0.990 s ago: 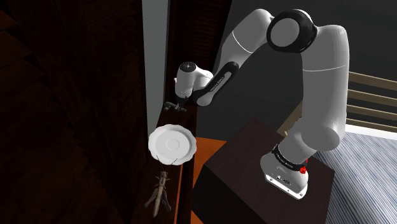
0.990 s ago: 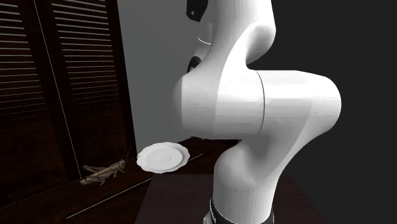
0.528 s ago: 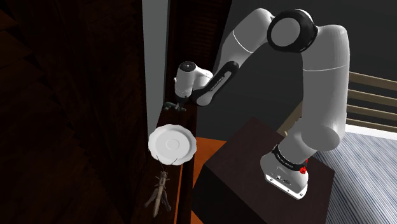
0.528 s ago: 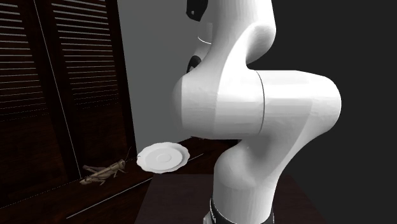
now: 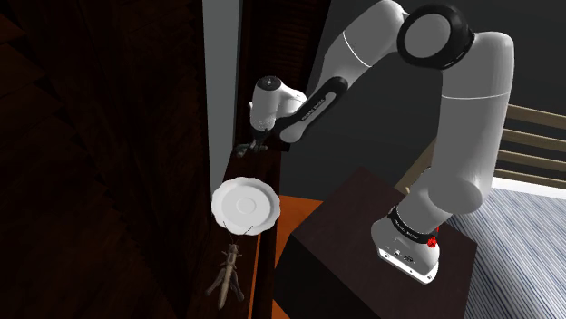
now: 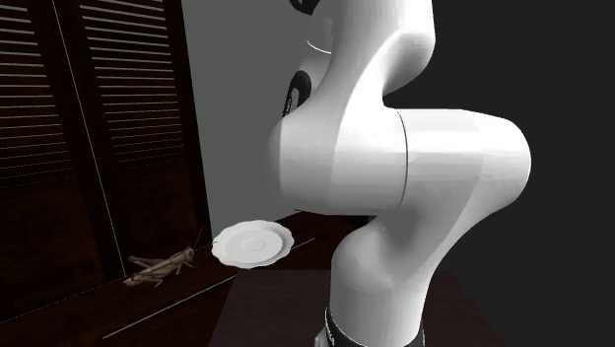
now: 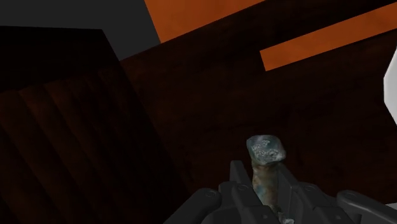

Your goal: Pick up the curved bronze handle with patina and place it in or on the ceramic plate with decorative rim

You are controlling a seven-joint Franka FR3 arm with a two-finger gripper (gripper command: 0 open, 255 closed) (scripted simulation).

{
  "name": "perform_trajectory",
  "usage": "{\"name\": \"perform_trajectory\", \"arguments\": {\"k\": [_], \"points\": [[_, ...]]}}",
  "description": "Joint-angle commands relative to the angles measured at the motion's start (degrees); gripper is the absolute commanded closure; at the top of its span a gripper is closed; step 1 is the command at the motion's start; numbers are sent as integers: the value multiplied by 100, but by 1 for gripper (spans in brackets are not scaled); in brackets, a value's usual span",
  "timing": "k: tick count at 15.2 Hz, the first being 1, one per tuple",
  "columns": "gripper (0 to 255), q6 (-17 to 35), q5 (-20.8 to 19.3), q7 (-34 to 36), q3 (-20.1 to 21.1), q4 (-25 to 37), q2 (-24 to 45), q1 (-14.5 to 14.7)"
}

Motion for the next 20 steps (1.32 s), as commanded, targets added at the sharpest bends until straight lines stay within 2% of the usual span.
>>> {"name": "perform_trajectory", "arguments": {"k": [1, 7, 13, 20], "points": [[255, -109, 106, -101, 69, -31, -166, -72], [255, -398, 398, -379, 273, -115, -556, -217], [255, -254, 163, 547, 367, -962, -1087, 298], [255, -256, -4, 1646, 621, -1676, -1553, 931]]}}
